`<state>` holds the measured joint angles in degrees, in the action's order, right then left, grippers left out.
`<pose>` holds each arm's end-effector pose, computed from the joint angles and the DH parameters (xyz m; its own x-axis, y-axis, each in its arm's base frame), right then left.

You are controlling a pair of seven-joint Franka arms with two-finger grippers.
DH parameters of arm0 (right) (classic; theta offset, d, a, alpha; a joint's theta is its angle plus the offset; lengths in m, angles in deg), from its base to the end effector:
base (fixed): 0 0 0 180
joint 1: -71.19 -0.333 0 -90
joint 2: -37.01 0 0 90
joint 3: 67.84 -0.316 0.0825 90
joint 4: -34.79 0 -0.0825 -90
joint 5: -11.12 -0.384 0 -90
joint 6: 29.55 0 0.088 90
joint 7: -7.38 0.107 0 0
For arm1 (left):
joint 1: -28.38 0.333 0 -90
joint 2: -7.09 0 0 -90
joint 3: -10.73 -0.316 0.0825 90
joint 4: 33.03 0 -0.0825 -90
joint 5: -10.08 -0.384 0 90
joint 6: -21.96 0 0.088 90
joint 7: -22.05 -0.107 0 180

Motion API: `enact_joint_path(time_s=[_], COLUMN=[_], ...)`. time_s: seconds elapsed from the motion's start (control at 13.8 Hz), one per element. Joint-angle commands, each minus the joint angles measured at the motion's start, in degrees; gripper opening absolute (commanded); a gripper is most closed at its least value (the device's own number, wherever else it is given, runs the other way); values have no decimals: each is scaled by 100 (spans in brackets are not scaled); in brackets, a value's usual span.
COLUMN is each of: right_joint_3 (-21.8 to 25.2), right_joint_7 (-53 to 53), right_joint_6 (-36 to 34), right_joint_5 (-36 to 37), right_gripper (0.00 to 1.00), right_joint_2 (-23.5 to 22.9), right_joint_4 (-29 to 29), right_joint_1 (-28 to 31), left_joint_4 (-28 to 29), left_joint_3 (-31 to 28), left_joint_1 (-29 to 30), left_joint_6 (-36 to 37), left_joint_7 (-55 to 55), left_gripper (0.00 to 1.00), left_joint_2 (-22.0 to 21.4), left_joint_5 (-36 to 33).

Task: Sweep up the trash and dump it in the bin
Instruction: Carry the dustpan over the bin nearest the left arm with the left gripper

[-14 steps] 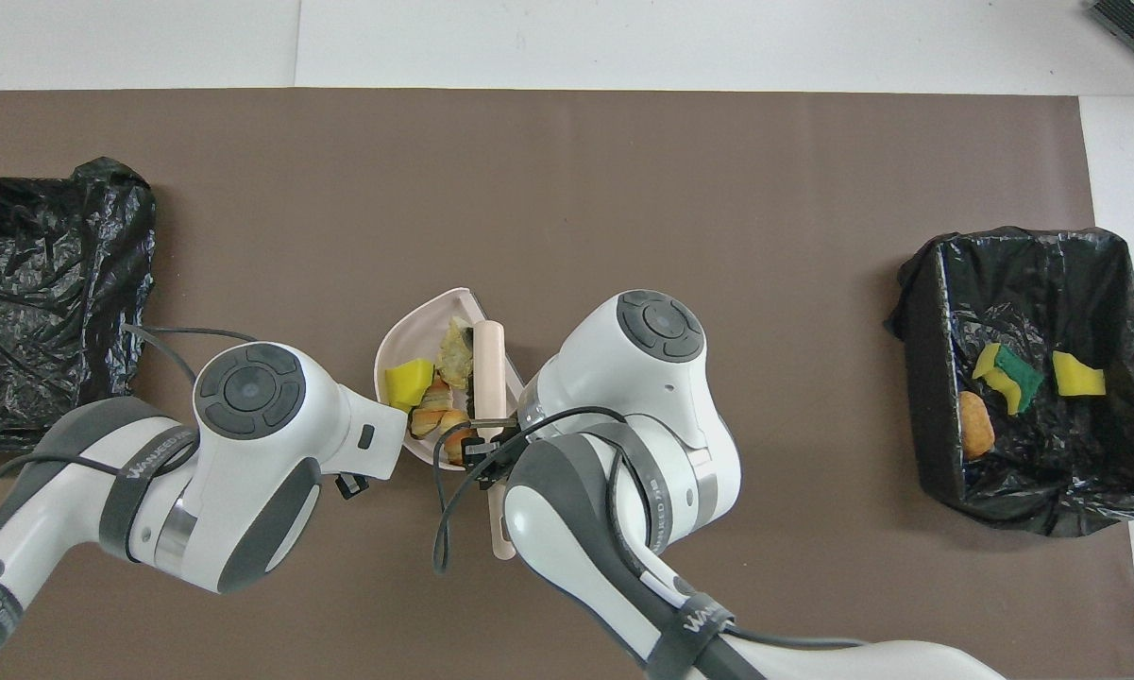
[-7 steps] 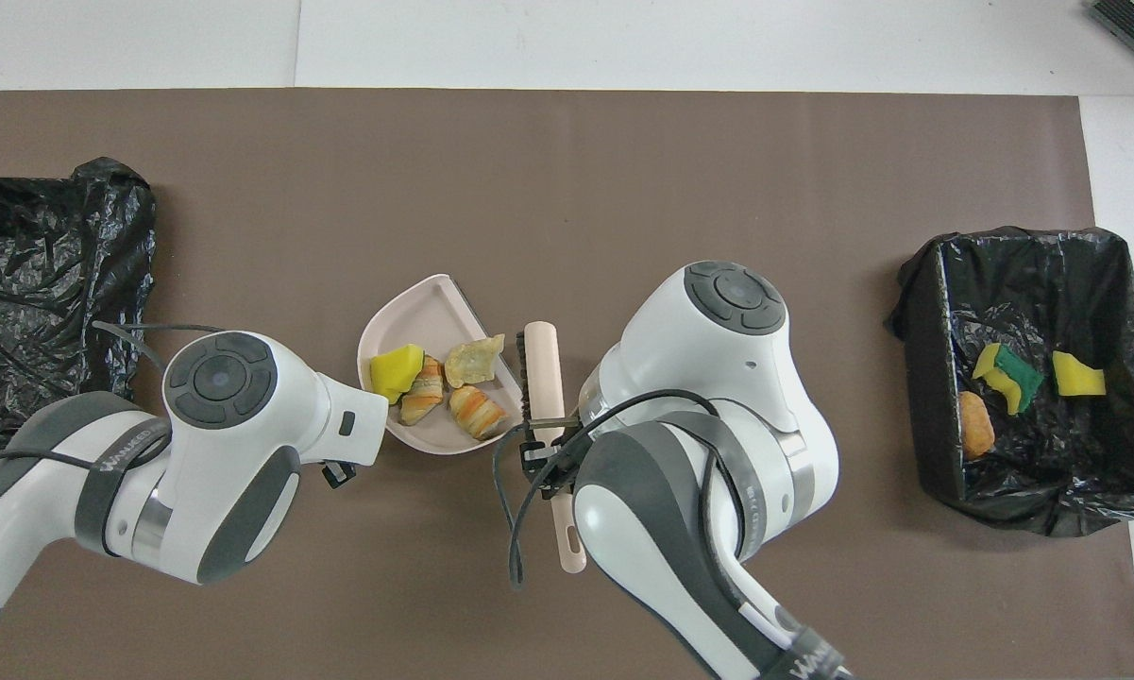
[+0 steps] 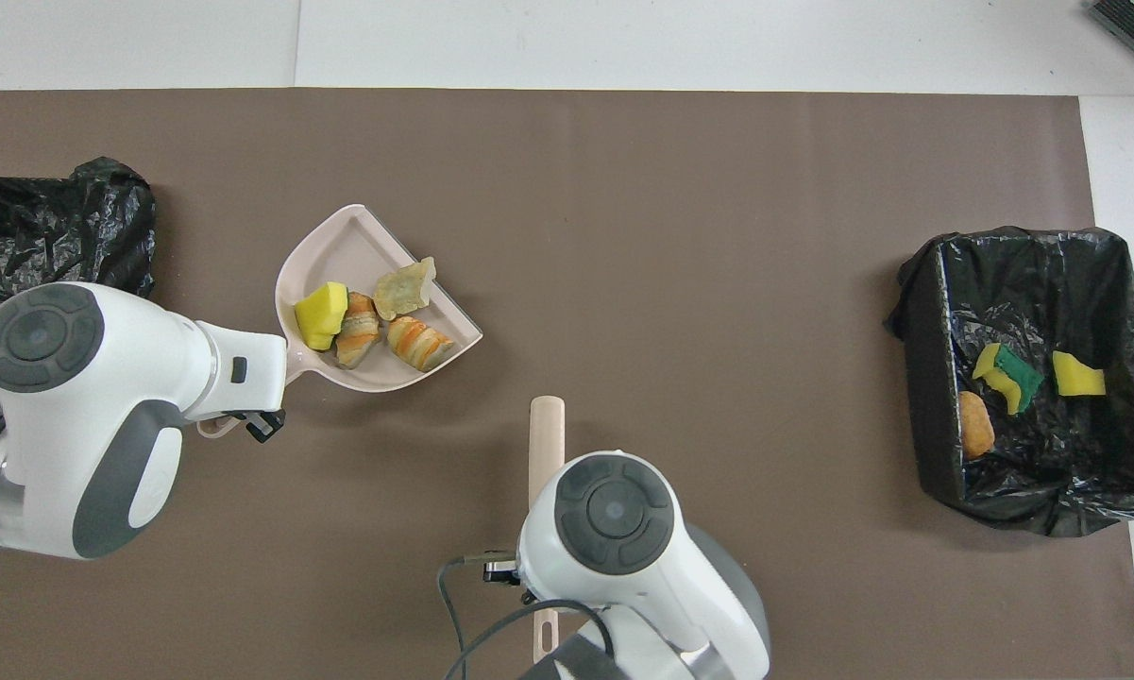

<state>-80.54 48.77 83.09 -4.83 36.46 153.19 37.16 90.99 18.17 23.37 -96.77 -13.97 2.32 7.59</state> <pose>0.3562 0.4041 0.4208 0.9675 -0.0148 -0.2525 -0.0414 -0.9941 -0.1007 0.5065 -0.1104 0.4310 0.6475 -0.7612 -0.0370 -0.7621 -0.6466 -0.0332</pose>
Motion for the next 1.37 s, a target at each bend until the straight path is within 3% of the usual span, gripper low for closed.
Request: enact_joint_path(time_s=[0.0,0.29,0.79,0.87,0.94,1.3], right_joint_3=[-4,-4,-4,-4,5,31], right_joint_7=[360,1222,1284,1284,1249,689], right_joint_6=[503,1119,1209,1043,693,-733], right_joint_5=[364,962,1119,1225,1295,1437], right_gripper=[0,0,0,66,100,100], right_joint_2=[-225,-814,-1061,-1087,-1105,-1001], right_joint_4=[88,35,-17,-157,-393,-1335], right_joint_1=[-401,-938,-1194,-1185,-1142,-642], left_joint_4=[-421,-1290,-3118,-3225,-3339,-3763], left_joint_3=[39,30,30,30,30,30], left_joint_1=[508,1360,2759,2908,3101,3639], left_joint_6=[454,1429,2275,2302,2345,2136], left_joint_7=[-693,-2484,-4685,-4721,-4930,-5705], left_gripper=[0,0,0,0,0,0], left_joint_2=[-59,204,1188,1251,1321,1585], left_joint_5=[257,389,275,258,179,-374])
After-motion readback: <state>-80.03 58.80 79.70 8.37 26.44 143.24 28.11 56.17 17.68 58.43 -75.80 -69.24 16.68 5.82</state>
